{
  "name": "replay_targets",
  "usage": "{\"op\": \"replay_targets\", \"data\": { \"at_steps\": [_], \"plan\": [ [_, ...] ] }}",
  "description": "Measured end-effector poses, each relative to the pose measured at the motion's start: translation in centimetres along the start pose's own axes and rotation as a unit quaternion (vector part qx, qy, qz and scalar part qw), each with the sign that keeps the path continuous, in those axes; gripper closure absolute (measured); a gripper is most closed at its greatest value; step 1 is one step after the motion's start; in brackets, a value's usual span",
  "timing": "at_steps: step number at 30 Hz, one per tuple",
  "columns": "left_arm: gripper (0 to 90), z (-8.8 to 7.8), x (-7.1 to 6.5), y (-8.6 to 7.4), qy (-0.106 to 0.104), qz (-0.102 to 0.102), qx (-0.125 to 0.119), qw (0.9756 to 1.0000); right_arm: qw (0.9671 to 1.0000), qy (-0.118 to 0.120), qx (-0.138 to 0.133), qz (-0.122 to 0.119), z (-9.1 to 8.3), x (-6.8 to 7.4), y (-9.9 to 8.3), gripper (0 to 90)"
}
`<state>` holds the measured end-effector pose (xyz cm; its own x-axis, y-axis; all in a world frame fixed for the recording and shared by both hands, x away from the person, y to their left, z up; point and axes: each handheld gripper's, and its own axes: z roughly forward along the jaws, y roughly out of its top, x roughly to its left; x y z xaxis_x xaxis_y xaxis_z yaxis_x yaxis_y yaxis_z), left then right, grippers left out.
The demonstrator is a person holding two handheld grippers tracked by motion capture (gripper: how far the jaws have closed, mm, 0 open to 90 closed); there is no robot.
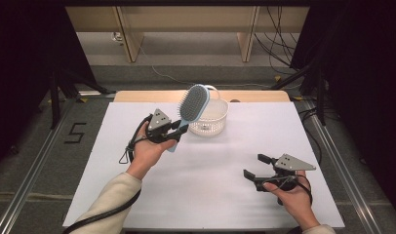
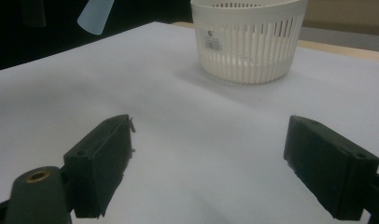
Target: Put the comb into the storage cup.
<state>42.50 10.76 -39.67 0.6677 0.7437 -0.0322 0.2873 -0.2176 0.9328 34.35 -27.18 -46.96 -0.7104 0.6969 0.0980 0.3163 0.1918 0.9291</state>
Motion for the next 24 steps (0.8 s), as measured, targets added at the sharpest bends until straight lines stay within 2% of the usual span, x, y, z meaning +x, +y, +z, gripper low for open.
{"op": "replay_targets", "data": {
  "at_steps": [2,10,24],
  "plan": [
    [69.7,-0.1,0.2,0.3,0.002,-0.005,-0.008,1.0000,1.0000,0.000,0.000,0.000,0.0,0.0,0.0,16.1],
    [69.7,-1.2,0.5,2.0,0.012,-0.001,-0.037,0.9992,1.0000,0.000,0.000,0.000,0.0,0.0,0.0,16.1],
    [69.7,-1.3,0.7,3.1,0.016,0.001,-0.048,0.9987,1.0000,0.000,0.000,0.001,0.0,0.0,0.0,16.1]
  ]
}}
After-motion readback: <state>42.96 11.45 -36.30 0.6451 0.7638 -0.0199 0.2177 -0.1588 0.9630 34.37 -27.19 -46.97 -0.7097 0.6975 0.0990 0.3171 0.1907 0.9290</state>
